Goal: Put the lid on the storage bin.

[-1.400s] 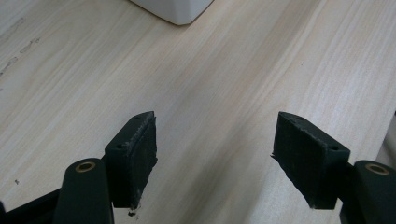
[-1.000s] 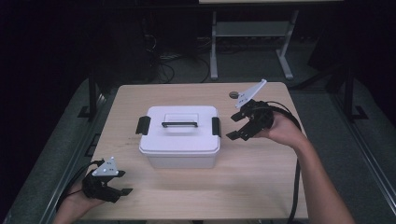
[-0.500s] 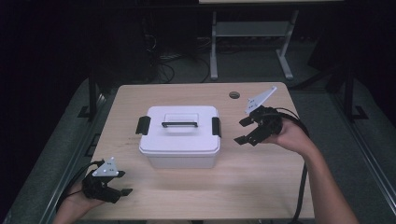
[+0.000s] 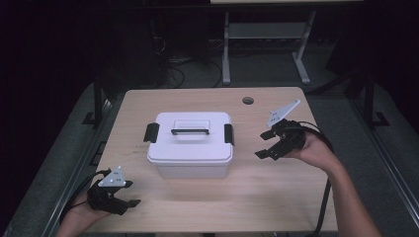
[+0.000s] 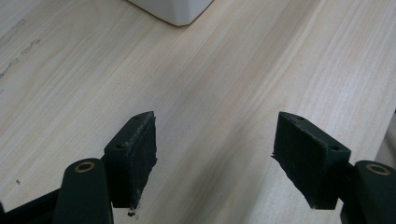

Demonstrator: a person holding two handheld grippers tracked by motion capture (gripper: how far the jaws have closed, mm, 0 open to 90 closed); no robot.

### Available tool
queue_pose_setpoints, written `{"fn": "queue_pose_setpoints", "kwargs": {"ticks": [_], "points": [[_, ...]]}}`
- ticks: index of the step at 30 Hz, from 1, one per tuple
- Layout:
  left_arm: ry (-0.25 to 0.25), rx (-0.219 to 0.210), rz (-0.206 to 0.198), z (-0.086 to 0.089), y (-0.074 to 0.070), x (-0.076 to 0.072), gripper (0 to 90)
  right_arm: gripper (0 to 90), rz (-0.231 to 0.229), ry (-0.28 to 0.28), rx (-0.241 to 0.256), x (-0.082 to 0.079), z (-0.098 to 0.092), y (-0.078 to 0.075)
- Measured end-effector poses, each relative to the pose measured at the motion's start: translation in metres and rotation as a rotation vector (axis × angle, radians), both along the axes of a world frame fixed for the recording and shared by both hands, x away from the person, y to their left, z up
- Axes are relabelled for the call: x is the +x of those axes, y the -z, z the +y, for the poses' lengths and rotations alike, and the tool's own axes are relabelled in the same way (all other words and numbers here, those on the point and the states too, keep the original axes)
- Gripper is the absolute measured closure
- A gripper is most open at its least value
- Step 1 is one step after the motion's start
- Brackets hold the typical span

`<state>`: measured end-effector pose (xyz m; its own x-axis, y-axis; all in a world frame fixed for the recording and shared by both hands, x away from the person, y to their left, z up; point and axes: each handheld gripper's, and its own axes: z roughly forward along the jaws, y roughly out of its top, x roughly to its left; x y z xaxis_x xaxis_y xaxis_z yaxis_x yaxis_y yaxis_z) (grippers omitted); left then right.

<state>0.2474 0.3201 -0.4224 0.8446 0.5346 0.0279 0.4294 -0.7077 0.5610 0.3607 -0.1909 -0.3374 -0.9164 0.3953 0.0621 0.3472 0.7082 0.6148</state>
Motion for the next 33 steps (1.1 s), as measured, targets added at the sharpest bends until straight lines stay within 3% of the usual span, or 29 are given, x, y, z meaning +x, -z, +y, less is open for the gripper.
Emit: {"fn": "queue_pose_setpoints", "kwargs": {"ticks": [33], "points": [[0.000,0.009,0.012,-0.002,0.003,0.000,30.2,26.4,0.061,0.066,0.012,-0.018,-0.038,0.039]]}}
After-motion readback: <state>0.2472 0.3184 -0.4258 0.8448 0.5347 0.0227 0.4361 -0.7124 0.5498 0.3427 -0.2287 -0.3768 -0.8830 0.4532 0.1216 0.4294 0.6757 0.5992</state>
